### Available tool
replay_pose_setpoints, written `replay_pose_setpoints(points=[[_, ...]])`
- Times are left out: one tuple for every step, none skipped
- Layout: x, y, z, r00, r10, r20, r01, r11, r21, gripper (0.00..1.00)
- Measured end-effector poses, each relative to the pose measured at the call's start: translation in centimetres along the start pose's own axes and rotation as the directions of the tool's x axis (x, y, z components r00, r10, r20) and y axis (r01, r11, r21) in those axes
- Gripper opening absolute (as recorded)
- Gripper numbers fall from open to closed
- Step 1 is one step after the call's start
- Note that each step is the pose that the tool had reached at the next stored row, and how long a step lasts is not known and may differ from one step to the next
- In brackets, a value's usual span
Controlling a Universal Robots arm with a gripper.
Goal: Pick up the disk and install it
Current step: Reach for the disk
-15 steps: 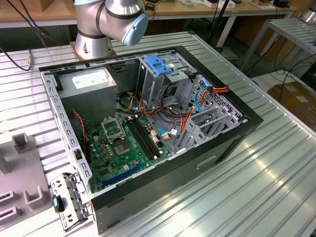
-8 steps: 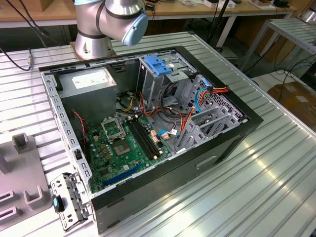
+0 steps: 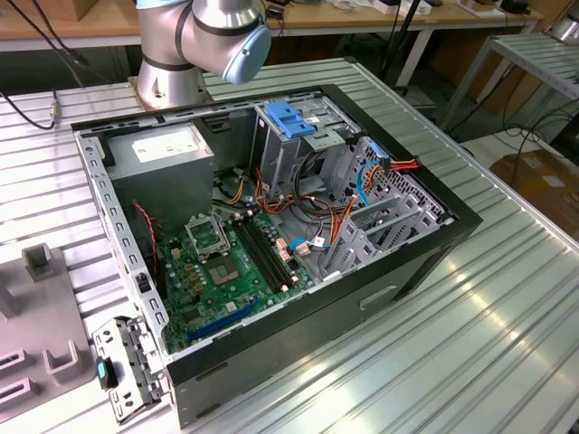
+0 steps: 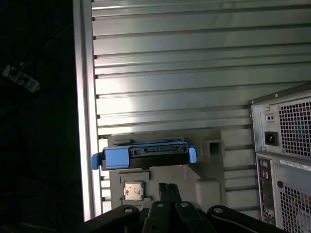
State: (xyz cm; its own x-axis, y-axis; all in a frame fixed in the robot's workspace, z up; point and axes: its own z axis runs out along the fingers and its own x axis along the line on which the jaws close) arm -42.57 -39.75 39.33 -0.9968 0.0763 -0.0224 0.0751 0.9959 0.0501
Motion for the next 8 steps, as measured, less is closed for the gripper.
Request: replay_pose_setpoints(points=[[0.1,-0.01,0.0,1.0,0.0,0.0,0.0,1.0,0.0,0.11],[0.19,-0.01,0.0,1.0,0.0,0.0,0.0,1.0,0.0,0.11],[0.3,-0.02,0.0,1.0,0.0,0.0001,0.0,1.0,0.0,0.11],[0.41,-0.03,-0.01,1.0,0.0,0.0,0.0,1.0,0.0,0.11],[0.49,-0.04,-0.01,1.0,0.0,0.0,0.0,1.0,0.0,0.11],[0.62,-0.05,-0.02,1.0,0.0,-0.0001,0.0,1.0,0.0001,0.11],[0.7,-0.05,-0.02,1.0,0.0,0.0,0.0,1.0,0.0,0.11],[0.79,-0.06,-0.02,1.0,0.0,0.0001,0.0,1.0,0.0,0.11]])
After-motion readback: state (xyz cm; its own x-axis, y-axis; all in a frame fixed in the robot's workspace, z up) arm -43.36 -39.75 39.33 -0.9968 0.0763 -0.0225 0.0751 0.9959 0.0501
